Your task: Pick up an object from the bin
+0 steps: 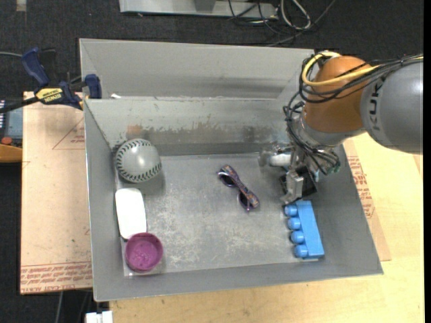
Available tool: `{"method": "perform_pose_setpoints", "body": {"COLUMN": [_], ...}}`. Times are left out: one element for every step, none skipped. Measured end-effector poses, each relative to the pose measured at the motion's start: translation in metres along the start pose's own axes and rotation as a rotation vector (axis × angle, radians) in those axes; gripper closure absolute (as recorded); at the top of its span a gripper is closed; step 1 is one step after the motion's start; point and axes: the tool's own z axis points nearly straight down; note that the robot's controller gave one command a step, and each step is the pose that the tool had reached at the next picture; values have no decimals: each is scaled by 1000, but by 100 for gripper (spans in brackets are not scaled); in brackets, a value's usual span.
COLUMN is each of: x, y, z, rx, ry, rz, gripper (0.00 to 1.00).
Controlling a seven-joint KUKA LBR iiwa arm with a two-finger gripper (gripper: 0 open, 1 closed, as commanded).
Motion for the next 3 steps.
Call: {"method": "perform_pose_setpoints", "body": {"x": [-1,3,-5], "y": [-22,-26,-30], "z": [18,12,14], "rx": [-1,0,-16], "ry": [-3,-4,-16], "rz": [-218,-209,-373], "gripper": [0,0,100]}}
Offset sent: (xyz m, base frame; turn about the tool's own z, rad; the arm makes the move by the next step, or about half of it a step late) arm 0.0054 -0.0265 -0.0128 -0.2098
